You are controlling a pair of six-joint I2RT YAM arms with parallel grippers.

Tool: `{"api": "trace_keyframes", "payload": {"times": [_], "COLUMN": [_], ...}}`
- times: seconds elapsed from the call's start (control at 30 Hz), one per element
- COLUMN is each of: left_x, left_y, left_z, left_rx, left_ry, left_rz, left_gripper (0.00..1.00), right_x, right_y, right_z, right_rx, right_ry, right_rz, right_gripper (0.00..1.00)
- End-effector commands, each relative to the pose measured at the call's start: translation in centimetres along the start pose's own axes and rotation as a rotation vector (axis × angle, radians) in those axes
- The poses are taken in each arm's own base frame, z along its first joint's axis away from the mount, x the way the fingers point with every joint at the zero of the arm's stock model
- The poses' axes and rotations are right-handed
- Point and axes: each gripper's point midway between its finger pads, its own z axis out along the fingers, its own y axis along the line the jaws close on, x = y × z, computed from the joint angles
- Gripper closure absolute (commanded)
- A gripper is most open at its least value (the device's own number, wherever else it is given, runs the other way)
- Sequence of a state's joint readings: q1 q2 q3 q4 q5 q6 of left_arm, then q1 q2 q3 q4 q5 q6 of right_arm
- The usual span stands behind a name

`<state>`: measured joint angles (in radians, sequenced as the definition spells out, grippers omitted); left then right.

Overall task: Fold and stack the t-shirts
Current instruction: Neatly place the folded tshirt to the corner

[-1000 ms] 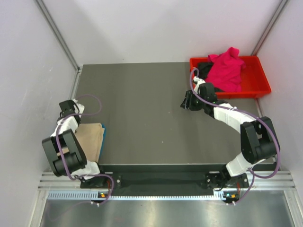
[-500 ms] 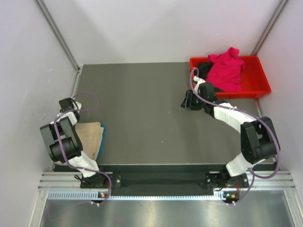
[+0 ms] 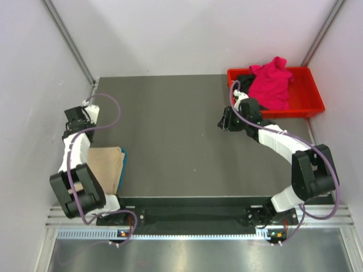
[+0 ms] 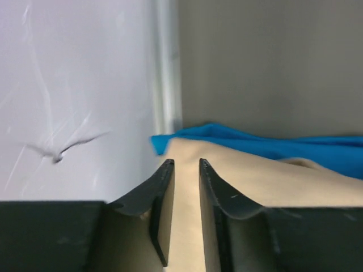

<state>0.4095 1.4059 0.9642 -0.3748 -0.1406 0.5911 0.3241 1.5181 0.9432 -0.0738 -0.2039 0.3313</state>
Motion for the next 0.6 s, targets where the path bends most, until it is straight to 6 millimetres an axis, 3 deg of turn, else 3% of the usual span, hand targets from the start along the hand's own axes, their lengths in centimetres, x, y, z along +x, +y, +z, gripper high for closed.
{"api": "trace_keyframes", "payload": {"times": [0.0, 0.07, 0.13, 0.3, 0.37, 0.47, 0.57], "left_x": [-0.9, -0.7, 0.2, 2.7, 2.5, 2.4, 2.1], "left_y": [-6.7, -10.4, -12.1, -11.8, -12.0, -14.6, -17.9], "left_z": [-3.4, -4.3, -4.9, -2.6, -2.0, -1.9, -3.2], "left_rx": [0.283, 0.368, 0.368, 0.206, 0.200, 0.310, 0.482], "left_ry": [-0.078, -0.078, -0.048, 0.075, 0.080, 0.059, 0.010], "left_rz": [0.028, 0.120, 0.189, 0.253, 0.246, 0.274, 0.278], "left_gripper": [0.70, 0.62, 0.62, 0.73, 0.74, 0.75, 0.76], "right_x": [-1.3, -1.2, -1.0, -1.1, -1.2, -1.2, -1.0], "right_y": [-0.1, -0.2, -0.3, -0.3, -0.3, -0.5, -0.8], "right_z": [-1.3, -1.4, -1.6, -2.4, -2.7, -3.0, -3.2], "right_rx": [-0.001, 0.005, 0.008, 0.011, 0.014, 0.020, 0.032], "right_ry": [-0.058, -0.059, -0.055, -0.075, -0.081, -0.088, -0.094], "right_rz": [-0.017, -0.018, -0.023, -0.025, -0.025, -0.026, -0.022], "right_gripper": [0.52, 0.52, 0.52, 0.52, 0.52, 0.52, 0.52]}}
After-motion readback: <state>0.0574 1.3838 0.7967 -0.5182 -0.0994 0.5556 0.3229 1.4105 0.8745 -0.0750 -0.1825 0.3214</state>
